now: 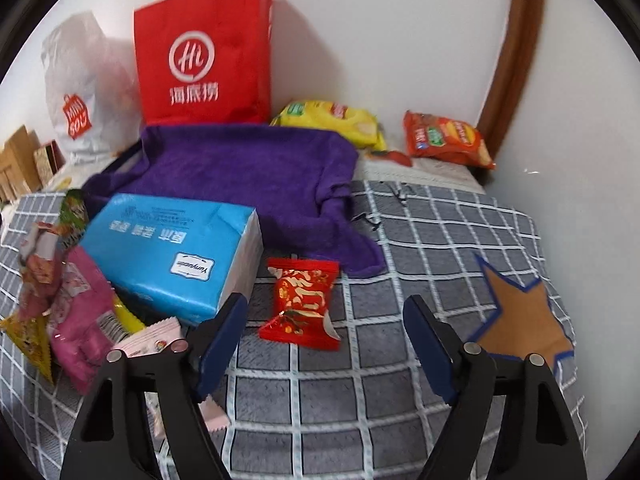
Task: Organize snacks
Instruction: 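Reach the right gripper to the red candy packet and close on it, then hold the red candy packet in the right gripper while the left gripper approaches the green packet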
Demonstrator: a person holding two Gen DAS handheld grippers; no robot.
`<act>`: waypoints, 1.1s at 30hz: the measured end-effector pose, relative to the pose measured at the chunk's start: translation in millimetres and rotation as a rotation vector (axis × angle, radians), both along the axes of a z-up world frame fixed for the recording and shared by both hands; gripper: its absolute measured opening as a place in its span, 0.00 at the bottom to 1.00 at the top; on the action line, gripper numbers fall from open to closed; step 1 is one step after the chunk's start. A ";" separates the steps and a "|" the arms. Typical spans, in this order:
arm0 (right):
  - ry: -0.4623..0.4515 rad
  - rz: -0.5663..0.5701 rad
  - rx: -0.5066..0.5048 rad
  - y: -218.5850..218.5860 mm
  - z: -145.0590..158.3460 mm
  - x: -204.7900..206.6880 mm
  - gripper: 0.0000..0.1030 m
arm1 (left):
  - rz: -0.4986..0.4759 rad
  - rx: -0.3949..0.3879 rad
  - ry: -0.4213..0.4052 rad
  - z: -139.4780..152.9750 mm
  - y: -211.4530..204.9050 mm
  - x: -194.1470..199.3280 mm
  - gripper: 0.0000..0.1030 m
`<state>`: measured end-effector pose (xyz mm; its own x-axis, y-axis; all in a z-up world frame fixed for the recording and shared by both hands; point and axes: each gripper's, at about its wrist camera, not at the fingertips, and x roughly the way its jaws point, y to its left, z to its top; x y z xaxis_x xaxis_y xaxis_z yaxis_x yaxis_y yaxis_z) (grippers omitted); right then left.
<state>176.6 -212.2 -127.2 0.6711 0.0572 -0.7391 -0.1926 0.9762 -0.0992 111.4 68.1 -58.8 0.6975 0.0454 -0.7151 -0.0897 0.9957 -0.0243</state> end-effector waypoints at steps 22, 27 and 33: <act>0.048 0.020 -0.004 4.8 -45.0 31.6 0.40 | -0.048 -0.146 0.067 -52.4 23.9 41.2 0.96; 0.057 -0.002 0.020 -1.4 -46.9 33.2 0.40 | -0.059 -0.152 0.088 -57.8 26.1 39.8 0.96; 0.062 -0.019 0.040 -3.7 -47.6 34.8 0.40 | -0.063 -0.140 0.091 -57.9 25.0 39.2 0.96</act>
